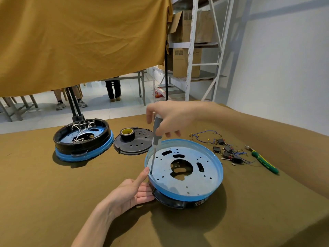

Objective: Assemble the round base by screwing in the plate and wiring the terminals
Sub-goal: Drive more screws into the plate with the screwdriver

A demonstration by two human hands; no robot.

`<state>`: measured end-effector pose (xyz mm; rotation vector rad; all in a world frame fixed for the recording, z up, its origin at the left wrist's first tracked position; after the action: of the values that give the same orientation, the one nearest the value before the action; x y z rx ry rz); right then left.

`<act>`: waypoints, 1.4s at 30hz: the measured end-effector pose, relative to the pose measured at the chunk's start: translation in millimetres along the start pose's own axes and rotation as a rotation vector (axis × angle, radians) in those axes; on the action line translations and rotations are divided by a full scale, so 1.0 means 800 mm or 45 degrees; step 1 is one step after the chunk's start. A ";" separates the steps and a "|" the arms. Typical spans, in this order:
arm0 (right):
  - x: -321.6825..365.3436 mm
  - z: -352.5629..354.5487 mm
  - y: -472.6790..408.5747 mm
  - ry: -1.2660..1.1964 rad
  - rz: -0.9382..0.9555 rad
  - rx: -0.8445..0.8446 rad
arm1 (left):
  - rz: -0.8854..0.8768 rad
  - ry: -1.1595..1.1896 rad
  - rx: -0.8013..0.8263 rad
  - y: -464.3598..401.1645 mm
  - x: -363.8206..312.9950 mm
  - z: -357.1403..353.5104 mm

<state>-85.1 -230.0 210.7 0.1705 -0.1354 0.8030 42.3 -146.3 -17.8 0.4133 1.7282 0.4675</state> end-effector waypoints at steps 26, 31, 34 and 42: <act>-0.007 0.002 0.001 0.102 -0.001 -0.144 | -0.018 0.084 0.026 -0.009 0.005 0.003; -0.005 0.000 0.008 -0.085 0.048 -0.035 | -0.021 0.081 0.033 -0.011 0.006 0.005; -0.003 0.000 0.012 0.107 0.007 -0.140 | -0.018 0.086 0.030 -0.012 0.008 0.007; -0.001 -0.001 0.022 0.080 0.015 -0.087 | -0.014 0.084 0.046 -0.018 0.010 0.009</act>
<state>-98.2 -218.8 211.2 0.0802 -0.1044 0.8136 47.2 -153.6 -33.2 0.4180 1.8042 0.4473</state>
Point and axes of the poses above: each hand's wrist, its own y-axis away from the middle knuckle, its own z-axis out of the back of the hand, x = y × z, the point moved 5 cm from there along -y, towards the middle knuckle, and after that the axes turned 6 degrees about y, right-handed, at the moved point
